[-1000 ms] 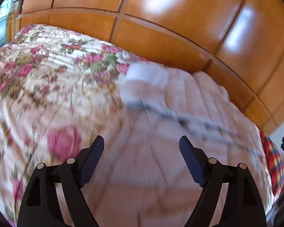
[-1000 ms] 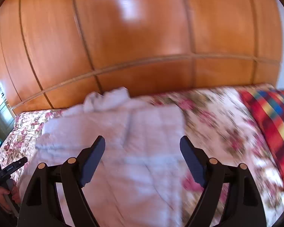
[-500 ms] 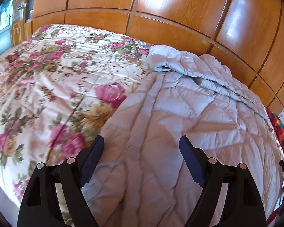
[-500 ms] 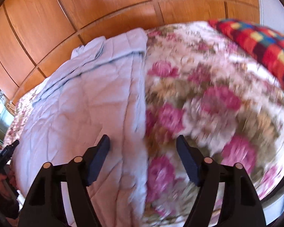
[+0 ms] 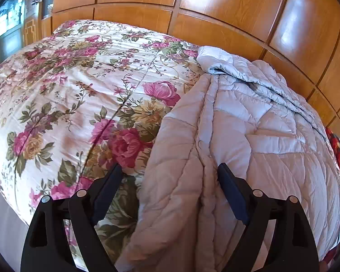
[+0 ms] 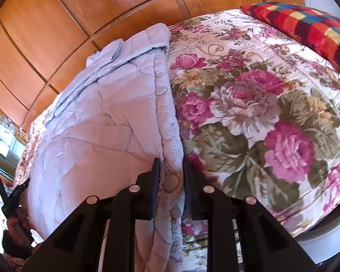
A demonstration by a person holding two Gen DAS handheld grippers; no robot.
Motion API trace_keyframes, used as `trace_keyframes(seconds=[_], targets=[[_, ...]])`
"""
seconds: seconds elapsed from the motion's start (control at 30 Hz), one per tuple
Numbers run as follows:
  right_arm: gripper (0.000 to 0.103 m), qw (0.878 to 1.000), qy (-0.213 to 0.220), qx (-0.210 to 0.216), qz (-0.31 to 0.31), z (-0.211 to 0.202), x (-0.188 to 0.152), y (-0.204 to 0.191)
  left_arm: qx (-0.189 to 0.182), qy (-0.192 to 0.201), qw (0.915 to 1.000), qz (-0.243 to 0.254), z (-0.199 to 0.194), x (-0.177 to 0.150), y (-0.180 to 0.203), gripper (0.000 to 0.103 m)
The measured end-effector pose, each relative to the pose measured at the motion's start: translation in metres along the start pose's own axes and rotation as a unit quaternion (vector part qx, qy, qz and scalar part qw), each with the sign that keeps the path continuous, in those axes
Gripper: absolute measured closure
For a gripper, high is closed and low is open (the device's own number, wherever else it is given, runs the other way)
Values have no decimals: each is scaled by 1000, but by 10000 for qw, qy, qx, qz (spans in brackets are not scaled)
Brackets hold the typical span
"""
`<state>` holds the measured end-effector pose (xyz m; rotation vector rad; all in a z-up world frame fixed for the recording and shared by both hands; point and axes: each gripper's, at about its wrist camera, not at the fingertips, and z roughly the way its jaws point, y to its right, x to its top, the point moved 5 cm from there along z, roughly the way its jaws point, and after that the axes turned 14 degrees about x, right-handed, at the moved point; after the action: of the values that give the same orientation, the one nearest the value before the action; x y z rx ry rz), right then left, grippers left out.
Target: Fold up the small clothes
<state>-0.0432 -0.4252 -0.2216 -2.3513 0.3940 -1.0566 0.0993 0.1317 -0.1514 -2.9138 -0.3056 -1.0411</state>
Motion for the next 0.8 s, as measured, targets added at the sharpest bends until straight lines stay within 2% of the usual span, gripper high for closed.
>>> trace_keyframes(seconds=[0.1,0.13,0.17,0.2,0.27,0.43,0.47,0.5,0.57,0.6,0.73,0.8], targets=[[73,9999,42,15,-103,-2,-1,-6,-131,-102,9998,-143,-1,3,-7,18],[61,9999,74,130,17,-3,-2,-6,-201,-141,9995,-217,-2,2,-9,18],[53,9994,153,265,153,-6,-3,-5,-296,-177,9990,-290,-3,2,-12,18],[51,9989,195,345,237,-8,-2,-2,-358,-179,9987,-301,-5,2,-11,18],[49,9985,174,428,303,-9,-1,0,-537,-169,9982,-224,-8,1,-8,18],[43,9968,-25,735,321,-4,-5,-3,-453,-366,9982,173,2,-7,-2,21],[43,9961,-47,829,304,-3,-7,-5,-474,-365,9980,194,1,-7,-1,29],[43,9950,-106,954,278,-1,-8,-9,-644,-426,9967,232,-1,-7,2,42],[44,9921,-205,1222,187,2,-12,-19,-836,-503,9949,258,-4,-7,5,54],[44,9889,-300,1441,183,4,-15,-23,-892,-518,9942,295,-6,-7,7,56],[44,9783,-604,1963,263,6,-25,-22,-1088,-644,9912,393,-5,-10,7,55],[45,9704,-606,2280,515,1,-29,-15,-1298,-803,9880,251,-2,-11,3,51]])
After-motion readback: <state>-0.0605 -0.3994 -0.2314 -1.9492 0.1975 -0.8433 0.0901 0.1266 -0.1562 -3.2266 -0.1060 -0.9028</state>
